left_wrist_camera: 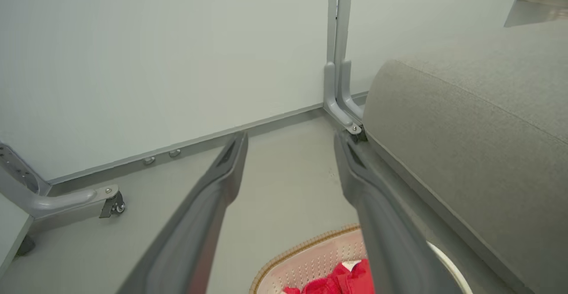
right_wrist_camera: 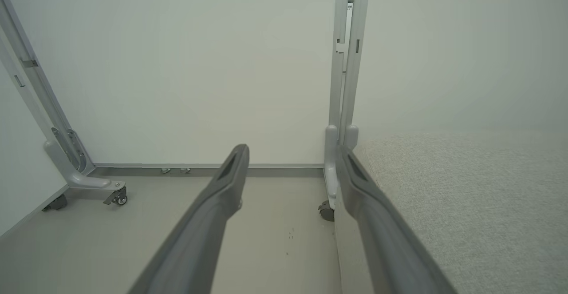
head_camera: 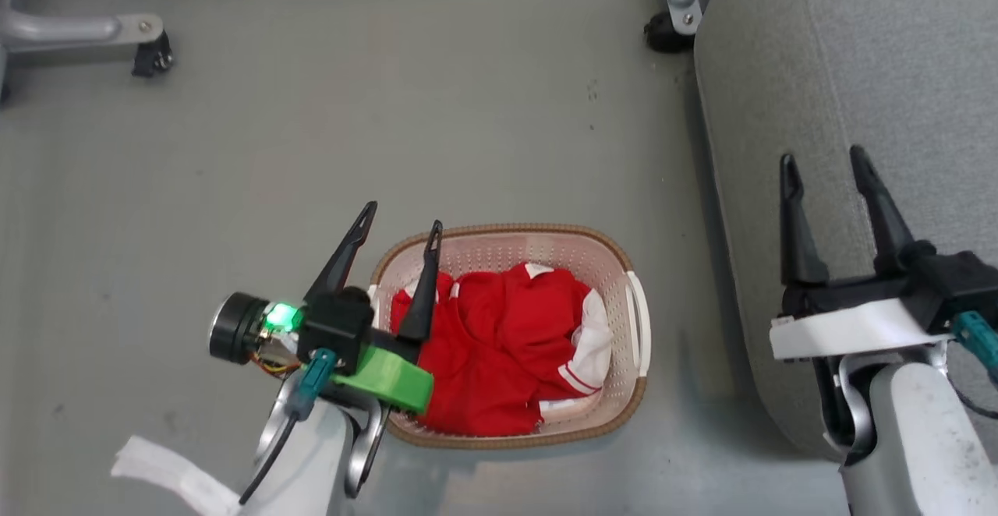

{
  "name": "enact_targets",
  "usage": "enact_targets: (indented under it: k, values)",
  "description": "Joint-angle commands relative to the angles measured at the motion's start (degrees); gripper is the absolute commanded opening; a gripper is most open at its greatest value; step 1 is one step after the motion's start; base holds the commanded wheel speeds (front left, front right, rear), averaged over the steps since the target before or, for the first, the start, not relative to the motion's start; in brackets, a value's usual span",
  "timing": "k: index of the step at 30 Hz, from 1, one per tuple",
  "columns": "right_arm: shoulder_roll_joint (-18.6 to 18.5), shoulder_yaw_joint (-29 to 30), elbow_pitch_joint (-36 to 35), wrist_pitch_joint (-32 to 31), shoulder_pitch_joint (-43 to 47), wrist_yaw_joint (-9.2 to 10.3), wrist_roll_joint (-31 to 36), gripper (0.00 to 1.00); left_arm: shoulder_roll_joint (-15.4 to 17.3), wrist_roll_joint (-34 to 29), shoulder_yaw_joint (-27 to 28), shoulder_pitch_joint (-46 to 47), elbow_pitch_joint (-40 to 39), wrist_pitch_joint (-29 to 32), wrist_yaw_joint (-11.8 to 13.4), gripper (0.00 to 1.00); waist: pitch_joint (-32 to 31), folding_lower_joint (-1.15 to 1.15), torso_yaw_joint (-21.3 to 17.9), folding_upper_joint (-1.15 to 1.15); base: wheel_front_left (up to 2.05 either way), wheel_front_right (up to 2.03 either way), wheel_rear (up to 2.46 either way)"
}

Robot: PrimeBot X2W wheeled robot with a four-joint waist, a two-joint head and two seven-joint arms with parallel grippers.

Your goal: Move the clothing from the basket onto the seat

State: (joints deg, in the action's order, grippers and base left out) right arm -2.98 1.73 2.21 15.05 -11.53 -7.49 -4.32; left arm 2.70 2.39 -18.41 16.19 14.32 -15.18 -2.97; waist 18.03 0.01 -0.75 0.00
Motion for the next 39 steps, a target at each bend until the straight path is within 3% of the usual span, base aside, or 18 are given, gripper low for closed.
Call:
enact_targets:
  k: [1, 8, 17, 26, 30, 39]
  values:
    - [-0.7, 0.7, -0.7, 0.2, -2.0, 0.0, 0.6, 1.0, 0.4, -1.3, -0.7, 2.8, 1.5, 0.0, -0.7, 1.0, 11.9, -0.01, -1.4, 0.0, 0.0, 0.0, 0.0]
    - [-2.1, 4.4, -4.3, 0.2, -8.5, 0.0, 1.4, 1.0, 2.1, -5.7, -7.5, 13.4, 11.6, 0.0, -3.2, 1.0, 22.1, -0.01, -4.9, 0.0, 0.0, 0.0, 0.0]
    - [-0.3, 5.0, -6.0, 0.2, -11.9, 0.0, 0.1, 1.0, 4.9, -7.7, -15.4, 24.3, 24.4, 0.1, -4.3, 1.0, 32.1, -0.01, -10.2, 0.0, 0.0, 0.0, 0.0]
    - [0.1, 4.7, -8.8, 0.2, -13.3, 0.0, -2.0, 1.0, 4.3, -8.7, -21.4, 34.5, 40.7, 0.0, -4.5, 1.0, 38.7, -0.01, -11.9, 0.0, 0.0, 0.0, 0.0]
    - [0.1, 4.9, -12.1, 0.2, -14.7, 0.01, -5.5, 1.0, 3.1, -7.0, -22.2, 38.0, 47.4, 0.0, -4.5, 1.0, 40.5, -0.01, -12.5, 0.0, 0.0, 0.0, 0.0]
    - [0.1, 2.2, -18.1, 0.2, -15.8, 0.01, -3.1, 1.0, 1.9, -3.7, -20.5, 43.1, 54.6, 0.1, -2.9, 1.0, 42.6, -0.01, -13.3, 0.0, 0.0, 0.0, 0.0]
